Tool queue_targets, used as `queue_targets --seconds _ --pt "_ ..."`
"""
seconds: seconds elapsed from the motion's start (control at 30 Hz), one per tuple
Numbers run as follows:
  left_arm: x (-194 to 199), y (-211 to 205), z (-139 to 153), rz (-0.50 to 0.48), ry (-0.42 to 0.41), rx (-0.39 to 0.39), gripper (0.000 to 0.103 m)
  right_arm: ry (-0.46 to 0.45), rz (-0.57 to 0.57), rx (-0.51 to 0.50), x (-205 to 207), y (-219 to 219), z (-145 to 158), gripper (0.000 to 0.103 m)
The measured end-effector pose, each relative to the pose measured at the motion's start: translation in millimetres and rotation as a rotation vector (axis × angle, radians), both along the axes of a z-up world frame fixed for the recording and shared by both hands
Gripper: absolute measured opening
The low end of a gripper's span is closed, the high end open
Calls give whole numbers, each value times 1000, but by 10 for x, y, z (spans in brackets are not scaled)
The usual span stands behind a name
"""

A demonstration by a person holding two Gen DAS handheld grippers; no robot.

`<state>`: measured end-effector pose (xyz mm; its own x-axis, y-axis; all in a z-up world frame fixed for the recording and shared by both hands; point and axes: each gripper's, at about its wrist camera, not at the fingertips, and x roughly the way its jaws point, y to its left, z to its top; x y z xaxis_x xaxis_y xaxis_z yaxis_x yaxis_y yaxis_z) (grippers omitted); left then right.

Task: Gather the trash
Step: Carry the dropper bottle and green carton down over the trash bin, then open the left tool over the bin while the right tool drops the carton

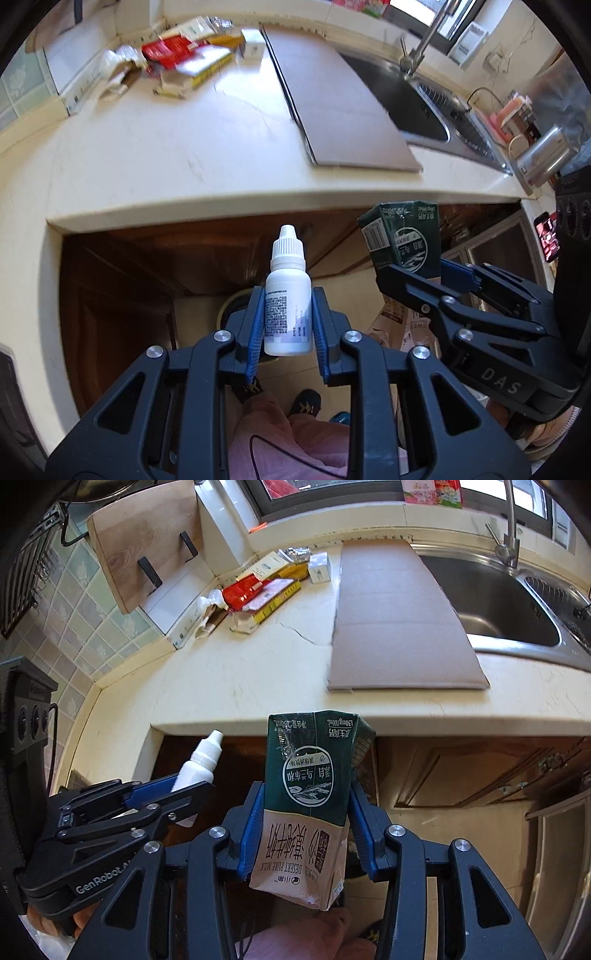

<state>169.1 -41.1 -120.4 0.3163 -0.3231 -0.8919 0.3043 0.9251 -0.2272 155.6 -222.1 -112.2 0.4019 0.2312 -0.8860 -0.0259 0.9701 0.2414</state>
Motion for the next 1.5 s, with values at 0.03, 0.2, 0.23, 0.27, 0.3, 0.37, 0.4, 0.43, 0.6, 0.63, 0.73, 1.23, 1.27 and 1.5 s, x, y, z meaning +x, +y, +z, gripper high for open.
queue_targets --seconds 0.03,0.2,0.23,0.27,0.3,0.37,0.4,0.43,0.6,0.63,0.73,1.23,1.27,1.5 --pt "-45 -64 -105 1 13 13 21 8 -2 8 -39 -54 -80 43" --pt "-148 -282 -653 11 62 61 21 82 -32 37 -258 -326 -619 43" --pt "-150 -306 -760 14 68 66 21 101 -43 44 -309 -395 -765 43" --pt "-165 -343 -890 17 75 69 21 116 -51 47 -345 -457 -890 43" --pt "-177 -375 -1009 19 82 69 21 130 -58 48 -379 -506 -1003 43" --pt "-187 -432 -1285 32 108 70 21 161 -75 50 -449 -616 -1259 43" --pt "-184 -458 -1409 36 122 67 21 176 -86 53 -485 -684 -1393 43" --pt "-168 -473 -1506 39 131 68 21 187 -95 55 -510 -736 -1503 43" --pt "-142 -594 -2095 47 181 65 21 228 -145 61 -596 -987 -2031 43" --pt "-128 -610 -2223 51 194 69 21 237 -155 59 -607 -1037 -2134 43" --pt "-100 -661 -2532 46 220 62 21 264 -185 66 -656 -1179 -2424 43" --pt "102 -711 -3375 32 303 96 21 369 -170 83 -615 -1110 -3244 43" --pt "114 -697 -3405 30 303 92 22 371 -164 78 -598 -1083 -3256 43" --pt "109 -498 -3394 66 297 97 52 385 -110 67 -440 -839 -3407 43"
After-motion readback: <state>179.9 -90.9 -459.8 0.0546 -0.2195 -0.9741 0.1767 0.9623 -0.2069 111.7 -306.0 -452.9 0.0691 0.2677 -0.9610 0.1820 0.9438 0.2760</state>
